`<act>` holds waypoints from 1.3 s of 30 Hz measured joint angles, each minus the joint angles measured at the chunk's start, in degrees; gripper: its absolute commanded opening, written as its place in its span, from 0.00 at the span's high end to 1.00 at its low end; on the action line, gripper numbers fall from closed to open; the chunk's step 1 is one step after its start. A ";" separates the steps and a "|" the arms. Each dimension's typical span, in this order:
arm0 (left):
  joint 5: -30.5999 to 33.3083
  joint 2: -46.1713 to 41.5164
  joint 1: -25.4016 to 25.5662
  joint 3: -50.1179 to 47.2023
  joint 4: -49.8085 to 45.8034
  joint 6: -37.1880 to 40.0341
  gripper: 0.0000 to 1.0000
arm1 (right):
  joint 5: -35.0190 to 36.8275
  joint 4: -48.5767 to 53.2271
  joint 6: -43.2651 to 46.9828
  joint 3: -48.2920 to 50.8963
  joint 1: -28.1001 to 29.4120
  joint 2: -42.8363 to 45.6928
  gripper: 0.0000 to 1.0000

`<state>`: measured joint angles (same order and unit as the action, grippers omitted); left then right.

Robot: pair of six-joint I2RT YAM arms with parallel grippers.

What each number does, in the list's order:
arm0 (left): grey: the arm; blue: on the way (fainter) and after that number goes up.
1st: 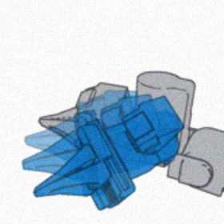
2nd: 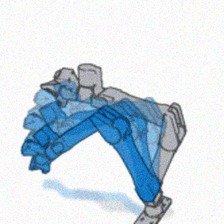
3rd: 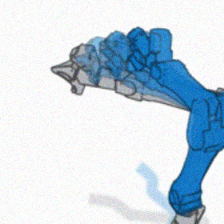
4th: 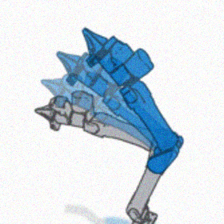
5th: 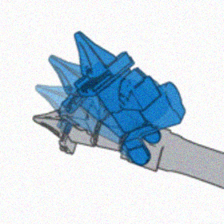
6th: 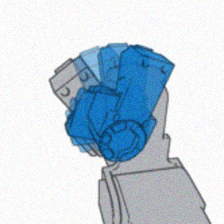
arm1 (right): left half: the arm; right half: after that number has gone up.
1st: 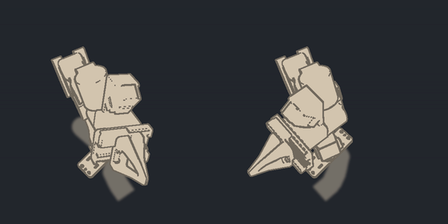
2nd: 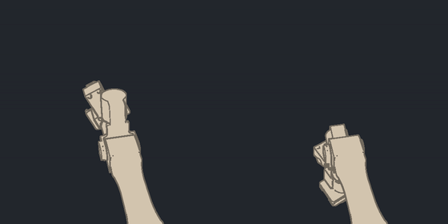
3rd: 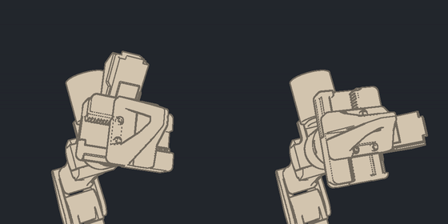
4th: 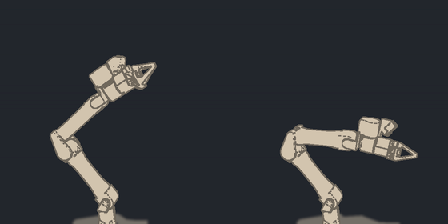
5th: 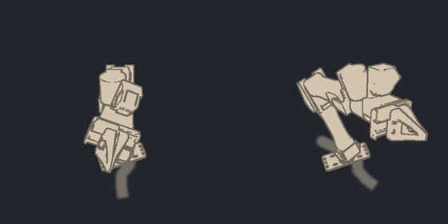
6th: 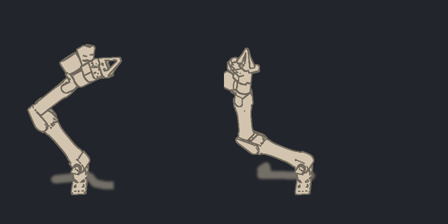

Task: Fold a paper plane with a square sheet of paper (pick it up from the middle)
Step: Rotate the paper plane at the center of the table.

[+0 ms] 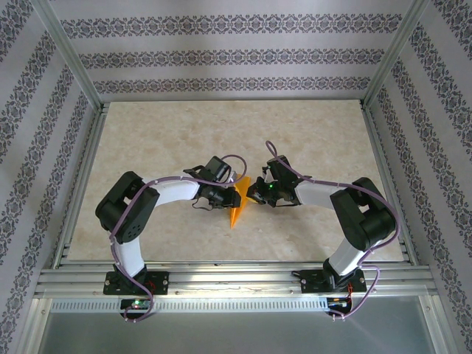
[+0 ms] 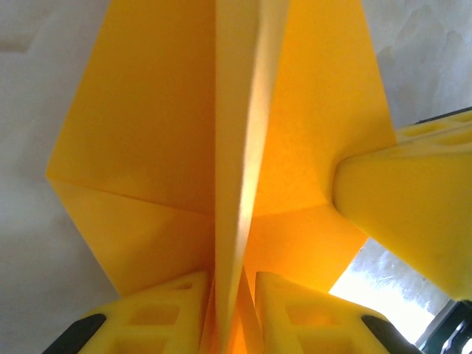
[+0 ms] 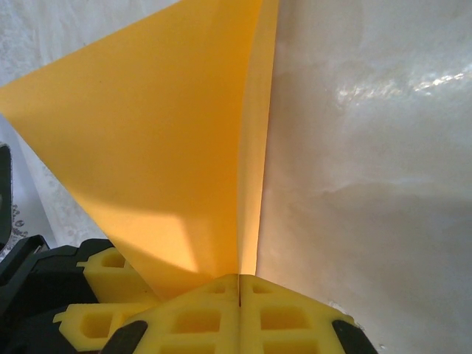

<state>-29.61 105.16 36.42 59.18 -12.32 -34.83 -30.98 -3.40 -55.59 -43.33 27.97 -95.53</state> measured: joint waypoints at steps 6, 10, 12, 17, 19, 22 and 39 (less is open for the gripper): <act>0.35 0.37 0.02 0.87 -0.94 0.52 0.80 | -0.39 -0.02 0.00 0.00 -0.11 -0.50 0.95; 0.52 0.68 0.02 1.60 -1.03 1.05 0.86 | -0.52 -0.02 0.00 -0.02 -0.11 -0.55 0.91; 0.83 0.76 0.04 1.62 -1.11 1.38 0.88 | -0.57 0.00 -0.04 0.00 -0.13 -0.55 0.86; 3.02 0.76 0.39 2.32 -2.84 1.75 0.89 | -1.25 0.24 0.31 0.02 -1.66 0.07 0.71; 4.52 0.76 0.39 2.97 -4.11 1.92 0.91 | -1.33 0.28 0.81 0.42 -2.58 1.60 0.67; 7.56 0.74 0.39 4.11 -6.38 2.12 0.91 | -1.36 0.37 1.36 1.64 -4.35 5.25 0.65; 18.56 0.90 0.37 11.47 -17.22 2.97 0.92 | -0.96 0.42 1.51 6.86 -7.96 9.66 0.64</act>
<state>-11.05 106.06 36.80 70.65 -29.54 -31.86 -31.94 -2.98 -54.08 -36.47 20.01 -85.86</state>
